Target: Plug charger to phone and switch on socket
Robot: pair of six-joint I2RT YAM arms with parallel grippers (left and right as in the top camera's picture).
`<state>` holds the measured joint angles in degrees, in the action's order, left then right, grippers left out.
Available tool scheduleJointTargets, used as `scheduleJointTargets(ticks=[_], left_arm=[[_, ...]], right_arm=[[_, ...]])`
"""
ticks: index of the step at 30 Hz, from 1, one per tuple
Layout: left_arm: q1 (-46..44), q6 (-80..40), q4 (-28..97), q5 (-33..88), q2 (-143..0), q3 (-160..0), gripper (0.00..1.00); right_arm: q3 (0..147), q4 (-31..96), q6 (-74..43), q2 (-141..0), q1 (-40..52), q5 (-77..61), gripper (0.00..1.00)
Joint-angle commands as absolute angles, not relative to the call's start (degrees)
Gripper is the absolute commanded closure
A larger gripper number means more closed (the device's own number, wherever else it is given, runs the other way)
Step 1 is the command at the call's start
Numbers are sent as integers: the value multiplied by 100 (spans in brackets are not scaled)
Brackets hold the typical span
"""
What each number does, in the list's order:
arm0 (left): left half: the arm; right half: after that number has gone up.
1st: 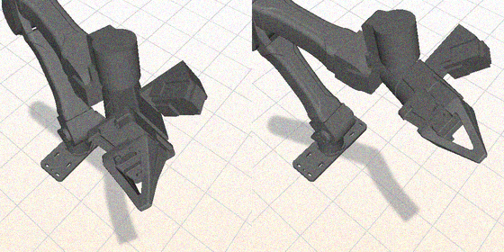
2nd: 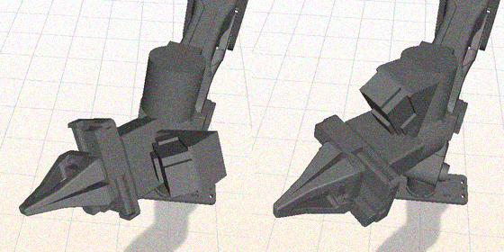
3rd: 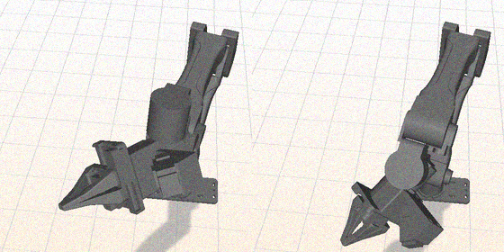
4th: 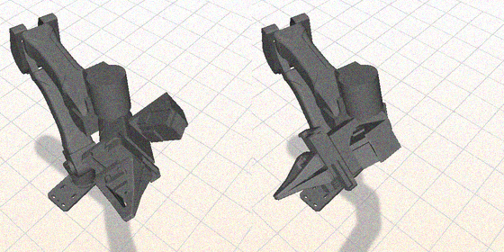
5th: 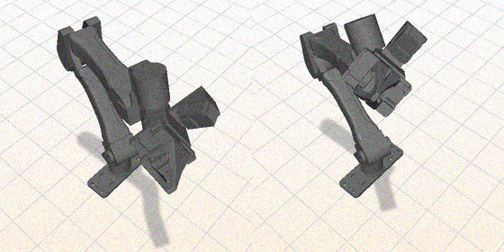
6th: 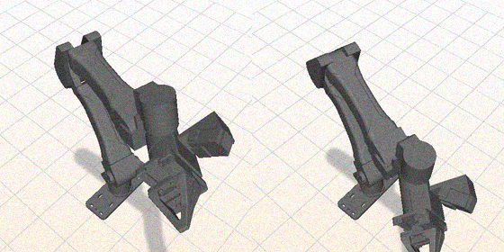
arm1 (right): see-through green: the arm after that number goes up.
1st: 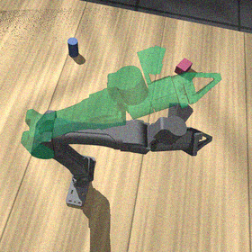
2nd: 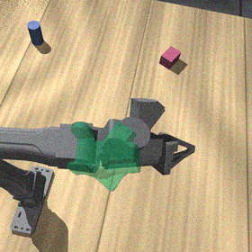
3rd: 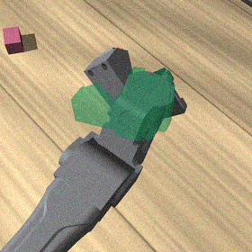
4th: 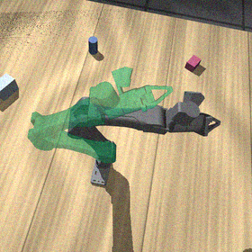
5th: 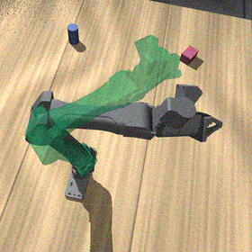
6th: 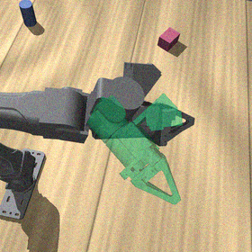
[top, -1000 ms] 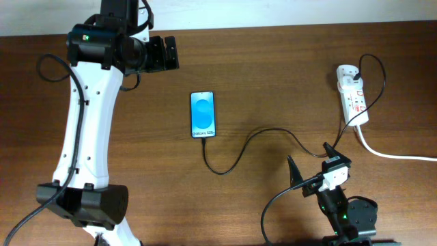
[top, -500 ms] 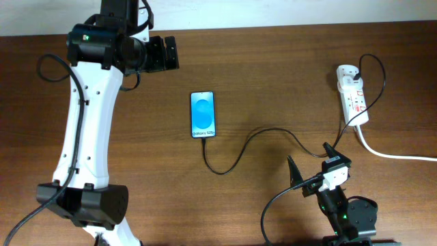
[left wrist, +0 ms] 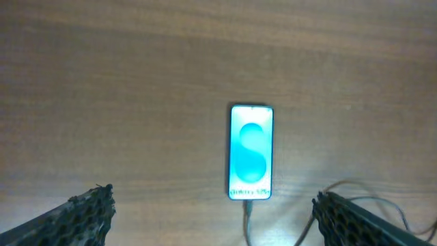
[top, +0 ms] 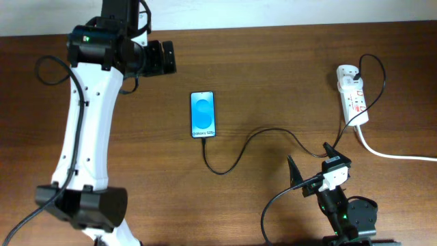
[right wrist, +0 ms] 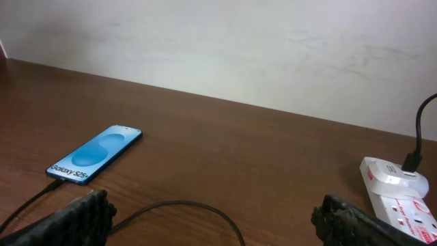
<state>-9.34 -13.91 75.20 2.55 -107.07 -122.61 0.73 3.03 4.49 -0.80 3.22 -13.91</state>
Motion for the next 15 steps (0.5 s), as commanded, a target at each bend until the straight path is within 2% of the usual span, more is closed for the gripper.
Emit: scheduleJointTargets(ticks=[1, 10, 15], left_arm=[[-930, -1317, 6825, 56, -9579, -11218, 1], [-893, -410, 3839, -21, -6423, -6831, 1], [-893, 137, 2845, 14, -5179, -5374, 1]], right_arm=[[32, 325, 408, -19, 379, -1323, 2], [32, 325, 408, -19, 379, -1323, 2], [32, 325, 408, -19, 379, -1323, 2]])
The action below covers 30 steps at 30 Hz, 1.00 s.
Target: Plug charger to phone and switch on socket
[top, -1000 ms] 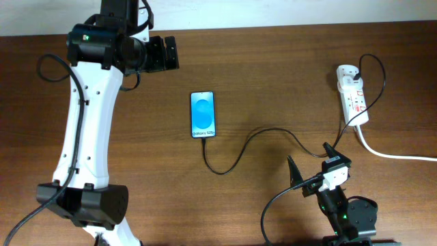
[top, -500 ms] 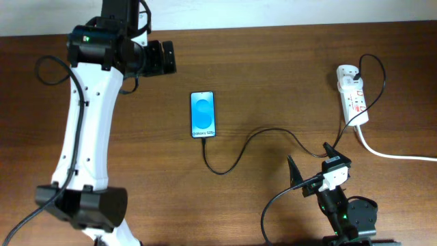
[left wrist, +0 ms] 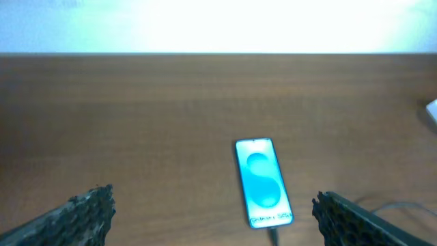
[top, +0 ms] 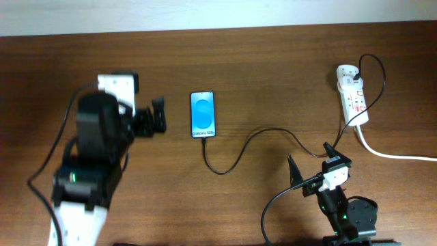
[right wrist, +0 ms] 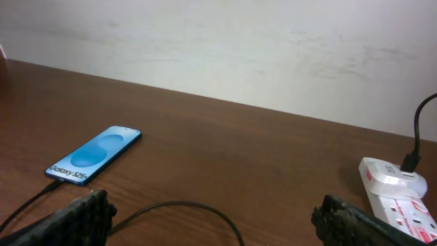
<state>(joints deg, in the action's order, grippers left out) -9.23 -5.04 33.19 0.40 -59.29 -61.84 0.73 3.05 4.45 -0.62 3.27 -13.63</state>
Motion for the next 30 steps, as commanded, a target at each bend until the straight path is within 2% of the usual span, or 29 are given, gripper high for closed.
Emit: scheduleJointTargets(ticks=[1, 8, 16, 22, 30], left_arm=[[-893, 228, 2585, 21, -4886, -5052, 1], [-882, 482, 851, 21, -3050, -2967, 1], [-685, 484, -510, 21, -1916, -1229, 1], [-508, 484, -856, 19, -1236, -386, 1], [-183, 484, -648, 19, -648, -51, 1]], right_arm=[[32, 325, 408, -19, 379, -1323, 2], [32, 325, 408, -19, 379, -1323, 2], [32, 325, 408, -19, 379, -1323, 2], [32, 325, 408, -19, 379, -1323, 2], [32, 325, 408, -19, 379, -1323, 2]])
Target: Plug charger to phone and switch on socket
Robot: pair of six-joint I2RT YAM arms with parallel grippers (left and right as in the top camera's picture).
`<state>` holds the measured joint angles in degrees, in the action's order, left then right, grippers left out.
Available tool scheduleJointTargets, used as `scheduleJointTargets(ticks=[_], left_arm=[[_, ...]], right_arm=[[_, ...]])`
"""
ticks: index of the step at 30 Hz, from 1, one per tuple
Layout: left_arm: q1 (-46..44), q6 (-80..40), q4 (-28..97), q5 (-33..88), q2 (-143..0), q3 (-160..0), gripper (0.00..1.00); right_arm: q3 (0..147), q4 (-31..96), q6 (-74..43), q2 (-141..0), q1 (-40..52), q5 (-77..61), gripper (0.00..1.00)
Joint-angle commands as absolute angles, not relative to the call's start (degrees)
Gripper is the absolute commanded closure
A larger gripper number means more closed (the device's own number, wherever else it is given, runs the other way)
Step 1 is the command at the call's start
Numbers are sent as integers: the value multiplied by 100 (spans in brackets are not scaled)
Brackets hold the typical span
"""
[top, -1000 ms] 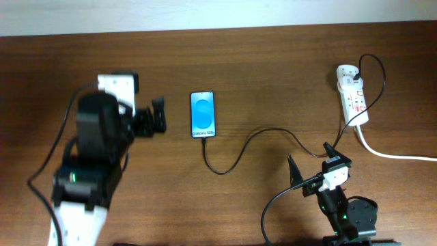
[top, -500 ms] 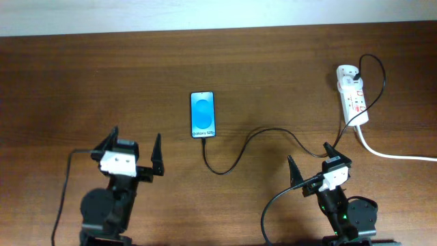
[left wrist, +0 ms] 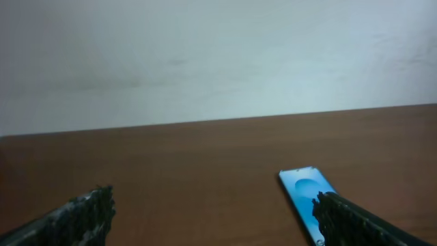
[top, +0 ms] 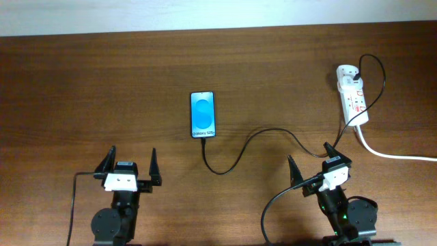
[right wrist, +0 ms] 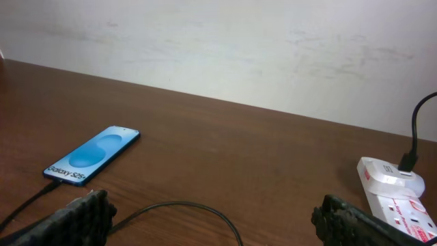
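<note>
A phone [top: 203,114] with a lit blue screen lies flat in the table's middle; it also shows as the phone [left wrist: 305,190] and the phone [right wrist: 92,154]. A black charger cable [top: 252,140] runs from the phone's near end to the white socket strip [top: 352,93] at the far right, where its plug sits; the socket strip [right wrist: 394,186] shows in the right wrist view too. My left gripper [top: 130,162] rests open at the front left, well short of the phone. My right gripper [top: 308,160] stands open at the front right, near the cable's loop.
A white mains lead [top: 396,154] leaves the socket strip toward the right edge. A pale wall [right wrist: 218,48] stands behind the table's far edge. Both arm bases sit at the front edge.
My left arm has folded down from beside the phone to its base at the front left, gripper still open. The phone, cable, socket strip and right arm have not moved.
My left arm first reached high over the table's back left, looking down on the plugged phone. Then it was lower, just left of the phone. Now it rests at the front left. The right arm stayed parked throughout.
</note>
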<state>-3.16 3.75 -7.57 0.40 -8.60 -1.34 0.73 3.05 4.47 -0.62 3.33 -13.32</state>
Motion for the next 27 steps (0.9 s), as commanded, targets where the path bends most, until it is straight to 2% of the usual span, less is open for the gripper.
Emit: scheduleJointTargets(ticks=[1, 8, 27], left_arm=[[-154, 484, -585, 19, -593, -51, 1], [-95, 482, 478, 21, -23, -51, 1], [-95, 482, 482, 16, -30, -54, 1]], right_arm=[[32, 325, 408, -19, 379, -1323, 2], [32, 325, 408, -19, 379, -1323, 2], [32, 325, 408, -19, 379, -1323, 2]])
